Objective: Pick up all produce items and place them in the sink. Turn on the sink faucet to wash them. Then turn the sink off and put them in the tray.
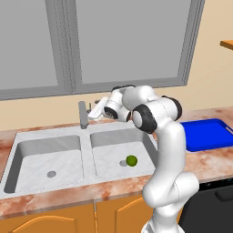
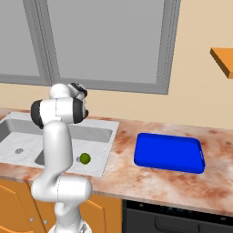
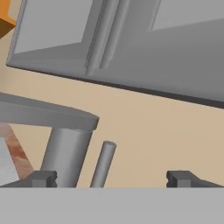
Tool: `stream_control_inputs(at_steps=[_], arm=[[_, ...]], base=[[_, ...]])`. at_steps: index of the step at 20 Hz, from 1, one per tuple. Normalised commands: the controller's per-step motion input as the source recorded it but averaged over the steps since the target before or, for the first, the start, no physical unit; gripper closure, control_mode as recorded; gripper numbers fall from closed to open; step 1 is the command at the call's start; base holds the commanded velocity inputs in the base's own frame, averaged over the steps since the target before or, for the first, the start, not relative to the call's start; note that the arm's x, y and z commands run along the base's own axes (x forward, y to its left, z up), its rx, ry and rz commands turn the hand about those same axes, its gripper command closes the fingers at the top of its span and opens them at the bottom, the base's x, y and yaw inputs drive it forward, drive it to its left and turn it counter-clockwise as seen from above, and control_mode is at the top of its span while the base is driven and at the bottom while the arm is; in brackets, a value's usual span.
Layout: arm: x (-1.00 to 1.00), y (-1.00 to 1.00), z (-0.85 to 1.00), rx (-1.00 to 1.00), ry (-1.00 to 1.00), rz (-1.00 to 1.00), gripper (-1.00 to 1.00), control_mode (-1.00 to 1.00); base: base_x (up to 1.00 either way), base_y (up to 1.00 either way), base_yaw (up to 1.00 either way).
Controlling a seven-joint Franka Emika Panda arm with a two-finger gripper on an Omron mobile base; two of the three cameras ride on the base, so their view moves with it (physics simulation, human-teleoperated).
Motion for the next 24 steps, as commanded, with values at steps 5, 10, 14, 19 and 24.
stream_control_inputs(at_steps=[5, 10, 14, 19, 24], arm=[[0.15, 0.0, 0.0, 0.0, 0.0, -0.05, -1.0, -1.0], [0.21, 0.05, 0.0, 0.0, 0.0, -0.01, -1.0, -1.0], [0.22, 0.07, 0.0, 0.0, 0.0, 0.01, -1.0, -1.0], [0.22, 0.05, 0.0, 0.0, 0.0, 0.0, -1.0, -1.0], [0.24, 0.23, -0.05, 0.0, 0.0, 0.0, -1.0, -1.0]], base=[[0.0, 0.0, 0.0], [0.0, 0.0, 0.0], [0.0, 0.0, 0.0], [0.0, 0.0, 0.0], [0.0, 0.0, 0.0]])
